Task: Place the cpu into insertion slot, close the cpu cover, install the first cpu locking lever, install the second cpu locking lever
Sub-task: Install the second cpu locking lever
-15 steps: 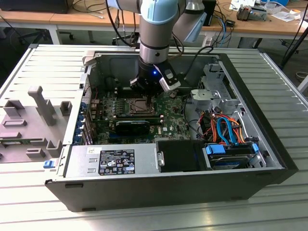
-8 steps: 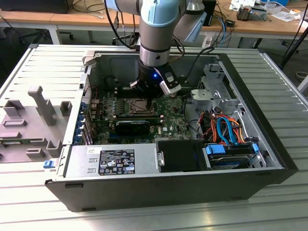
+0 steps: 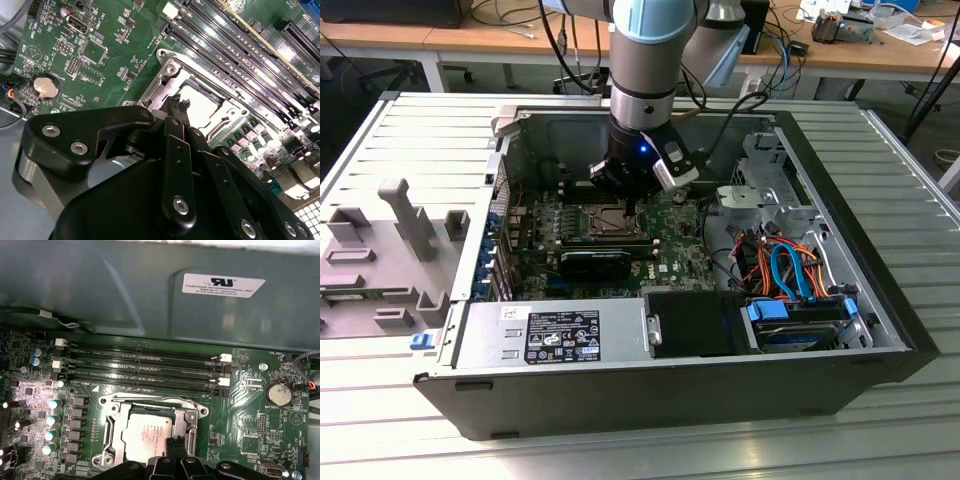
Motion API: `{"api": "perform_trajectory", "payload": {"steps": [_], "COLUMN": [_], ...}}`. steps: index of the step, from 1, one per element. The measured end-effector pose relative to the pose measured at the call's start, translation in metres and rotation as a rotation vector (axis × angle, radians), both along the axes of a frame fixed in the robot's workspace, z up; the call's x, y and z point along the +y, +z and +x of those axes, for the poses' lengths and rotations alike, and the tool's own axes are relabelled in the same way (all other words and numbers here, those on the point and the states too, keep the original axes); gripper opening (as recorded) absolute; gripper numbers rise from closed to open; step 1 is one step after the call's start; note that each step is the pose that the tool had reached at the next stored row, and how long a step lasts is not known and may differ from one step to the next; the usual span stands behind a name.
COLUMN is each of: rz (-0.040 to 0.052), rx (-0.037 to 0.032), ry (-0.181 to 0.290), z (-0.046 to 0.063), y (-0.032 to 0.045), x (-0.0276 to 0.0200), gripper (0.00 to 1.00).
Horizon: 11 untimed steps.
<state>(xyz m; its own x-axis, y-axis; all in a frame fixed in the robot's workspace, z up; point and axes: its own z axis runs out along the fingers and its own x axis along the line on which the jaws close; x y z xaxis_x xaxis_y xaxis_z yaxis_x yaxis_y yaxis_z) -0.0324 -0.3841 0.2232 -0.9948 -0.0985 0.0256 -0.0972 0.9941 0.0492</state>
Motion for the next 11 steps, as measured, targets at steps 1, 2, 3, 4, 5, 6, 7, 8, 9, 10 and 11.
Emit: {"api": "perform_trajectory", "payload": {"steps": [1,2,3,4,5,6,7,8,9,10,11], "rz": [0.0,0.0,-0.0002,-0.0004,-0.0001,-0.0001,0.0,0.0,0.0,0.0001,0.0001], "rx": [0.0,0.0,0.0,0.0002,0.0,0.0,0.0,0.0,0.0,0.0,0.0], "ry": [0.0,0.0,0.0,0.0,0.0,0.0,0.0,0.0,0.0,0.0,0.0], "z": [0.0,0.0,0.0,0.0,0.0,0.0003,0.0005,0.001,0.0013,0.0015,0.0016], "y": [0.0,0.0,0.0001,0.0002,0.0,0.0,0.0,-0.0003,-0.0005,-0.0006,-0.0008], "x": [0.0,0.0,-0.0002,-0.0005,-0.0011,-0.0014,-0.0017,-0.0025,-0.0035,-0.0044,-0.0061], "gripper": [0.11,0.11,0.11,0.11,0.11,0.11,0.11,0.11,0.11,0.11,0.11]}}
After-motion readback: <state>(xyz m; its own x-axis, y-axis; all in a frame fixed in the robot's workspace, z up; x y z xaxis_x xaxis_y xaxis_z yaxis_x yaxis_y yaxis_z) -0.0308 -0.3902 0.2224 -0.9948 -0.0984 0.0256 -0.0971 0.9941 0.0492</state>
